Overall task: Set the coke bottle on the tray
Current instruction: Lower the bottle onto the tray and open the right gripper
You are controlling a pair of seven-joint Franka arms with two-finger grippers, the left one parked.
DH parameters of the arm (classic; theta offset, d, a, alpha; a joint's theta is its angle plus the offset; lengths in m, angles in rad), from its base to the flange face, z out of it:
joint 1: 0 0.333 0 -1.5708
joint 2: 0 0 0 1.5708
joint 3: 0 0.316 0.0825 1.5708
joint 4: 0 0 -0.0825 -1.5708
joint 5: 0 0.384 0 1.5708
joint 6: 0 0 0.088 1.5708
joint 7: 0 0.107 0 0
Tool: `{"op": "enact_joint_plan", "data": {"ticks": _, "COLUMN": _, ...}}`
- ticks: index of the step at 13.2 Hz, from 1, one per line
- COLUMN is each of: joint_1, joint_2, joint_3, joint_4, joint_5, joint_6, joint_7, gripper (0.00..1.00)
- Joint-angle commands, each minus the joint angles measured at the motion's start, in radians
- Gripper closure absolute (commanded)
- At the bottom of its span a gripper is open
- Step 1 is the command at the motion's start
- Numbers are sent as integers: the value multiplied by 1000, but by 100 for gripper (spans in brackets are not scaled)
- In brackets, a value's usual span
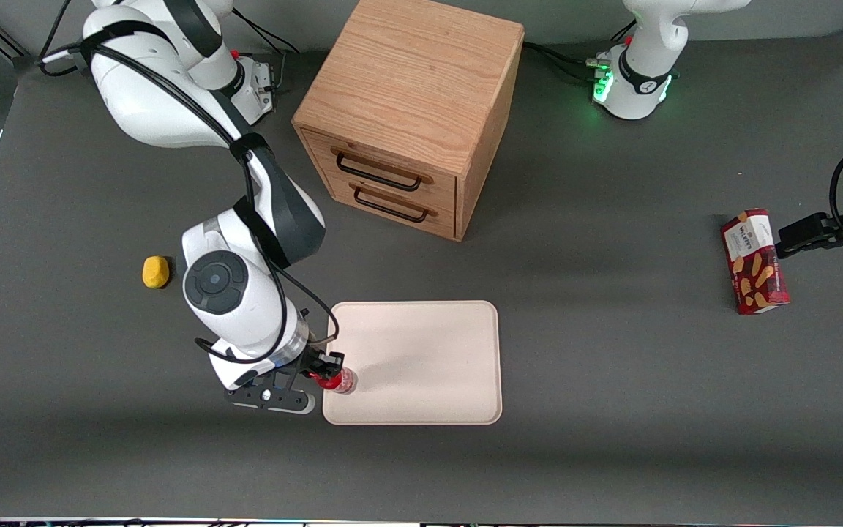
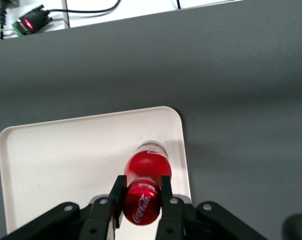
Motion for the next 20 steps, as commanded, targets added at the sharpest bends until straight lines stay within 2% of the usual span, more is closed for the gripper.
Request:
{"op": "enact_joint_plan", "data": {"ticks": 1, "joint_1": 6, "joint_2": 29, "joint_3": -1, "joint_4": 35, "joint_5": -44, "joint_6": 12, "joint_7": -13, "gripper": 82}}
{"op": "enact_joint_plan", "data": {"ticks": 7, "joint_1": 6, "joint_2": 48, "joint_3": -1, "joint_4": -2, "joint_5": -50, "joint_6": 71, "joint_7": -12, "gripper": 82}}
{"op": "enact_joint_plan", "data": {"ticks": 8, "joint_1": 6, "joint_2": 48, "joint_3": -1, "joint_4": -3, "joint_5": -50, "joint_6": 71, "joint_7": -10, "gripper": 75}}
{"op": "enact_joint_plan", "data": {"ticks": 9, "joint_1": 6, "joint_2": 48, "joint_3": -1, "joint_4": -12, "joint_5": -50, "joint_6": 74, "joint_7": 2, "gripper": 45}}
{"op": "enact_joint_plan", "data": {"ticks": 10, "joint_1": 6, "joint_2": 48, "joint_3": -1, "joint_4": -15, "joint_5": -50, "joint_6": 90, "joint_7": 3, "gripper": 6}}
{"op": "enact_joint_plan", "data": {"ticks": 11, "joint_1": 5, "joint_2": 48, "joint_3": -2, "joint_4": -15, "joint_5": -50, "joint_6": 92, "joint_7": 3, "gripper": 0}}
{"op": "enact_joint_plan", "data": {"ticks": 16, "joint_1": 2, "joint_2": 4, "joint_3": -2, "joint_4": -14, "joint_5": -50, "joint_6": 48, "joint_7": 2, "gripper": 0}}
{"op": "enact_joint_plan", "data": {"ticks": 20, "joint_1": 2, "joint_2": -179, "joint_3": 2, "joint_4": -14, "joint_5": -47, "joint_6": -266, "joint_7": -4, "gripper": 0}}
